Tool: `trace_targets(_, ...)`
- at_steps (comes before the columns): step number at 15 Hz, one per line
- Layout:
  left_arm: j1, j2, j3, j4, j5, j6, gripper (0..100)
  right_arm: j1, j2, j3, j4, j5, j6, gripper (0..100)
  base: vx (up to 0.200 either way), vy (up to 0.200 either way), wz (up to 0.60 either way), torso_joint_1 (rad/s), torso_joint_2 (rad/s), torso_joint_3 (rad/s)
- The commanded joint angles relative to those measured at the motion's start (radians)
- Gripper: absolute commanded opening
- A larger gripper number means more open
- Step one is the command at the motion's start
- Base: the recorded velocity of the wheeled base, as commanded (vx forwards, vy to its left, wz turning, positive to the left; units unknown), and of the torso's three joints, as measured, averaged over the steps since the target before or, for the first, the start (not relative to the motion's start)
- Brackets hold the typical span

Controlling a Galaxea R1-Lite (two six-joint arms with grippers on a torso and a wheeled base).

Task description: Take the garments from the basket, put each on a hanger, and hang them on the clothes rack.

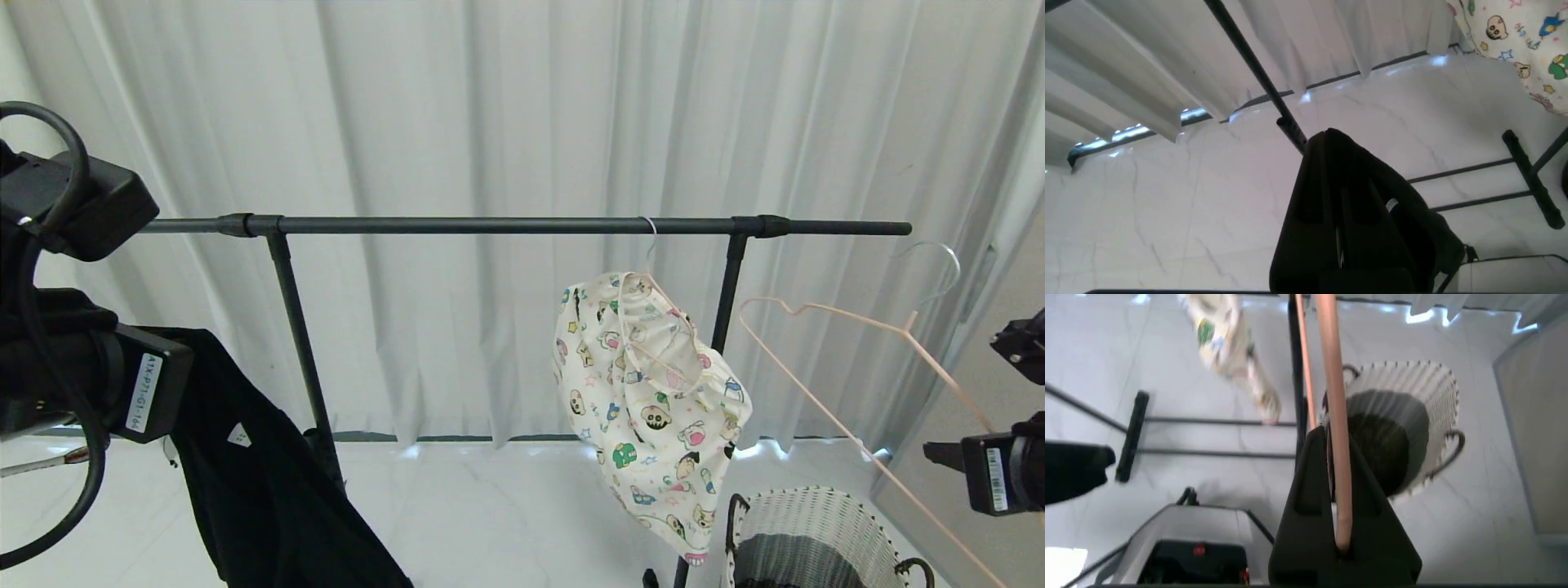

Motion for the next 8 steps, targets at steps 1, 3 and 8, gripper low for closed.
trace_targets(1, -0.002, 0.003, 0.001, 0.000, -0.001, 0.001, 0, 0.025, -0.132, 0.014, 0.044, 0.001, -0.003, 0, -0.200, 0.000, 0.00, -0.002, 0.00, 0.002)
trace_targets(3, -0.005, 0.006, 0.011, 0.000, -0.001, 0.001, 0, 0.050, -0.165, 0.010, 0.062, 0.004, -0.003, 0, -0.200, 0.000, 0.00, -0.002, 0.00, 0.005)
trace_targets(8, -0.036, 0.006, 0.049, 0.000, -0.004, -0.003, 0, 0.228, -0.162, -0.045, 0.066, 0.101, -0.002, 0, -0.200, 0.000, 0.00, 0.003, 0.00, 0.005)
